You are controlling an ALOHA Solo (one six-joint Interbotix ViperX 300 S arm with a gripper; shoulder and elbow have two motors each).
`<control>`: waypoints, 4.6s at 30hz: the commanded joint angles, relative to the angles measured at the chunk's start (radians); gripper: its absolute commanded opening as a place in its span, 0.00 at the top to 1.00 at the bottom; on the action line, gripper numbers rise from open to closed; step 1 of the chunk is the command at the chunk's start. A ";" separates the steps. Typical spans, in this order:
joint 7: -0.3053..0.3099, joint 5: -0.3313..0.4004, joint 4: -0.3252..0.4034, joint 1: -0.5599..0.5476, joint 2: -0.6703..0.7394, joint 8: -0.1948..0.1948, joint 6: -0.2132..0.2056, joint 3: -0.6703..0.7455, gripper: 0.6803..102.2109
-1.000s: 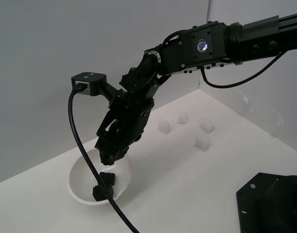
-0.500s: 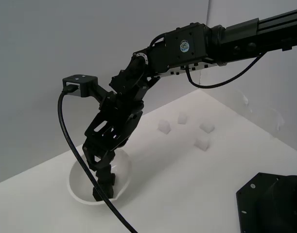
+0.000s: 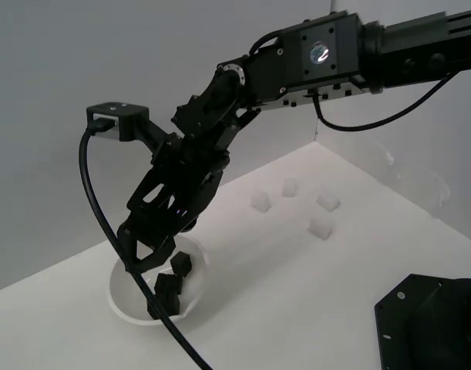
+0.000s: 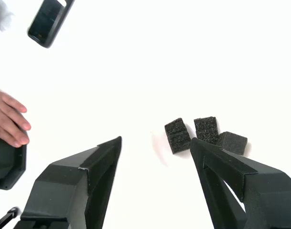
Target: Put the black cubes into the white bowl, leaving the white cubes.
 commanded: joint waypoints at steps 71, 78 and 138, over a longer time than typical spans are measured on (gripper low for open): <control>-0.117 0.612 0.615 0.690 1.178 0.212 0.015 1.187 0.98; -0.141 0.658 0.660 0.641 1.272 0.215 0.000 1.281 0.97; -0.170 0.756 0.762 0.575 1.735 0.199 -0.034 1.741 0.98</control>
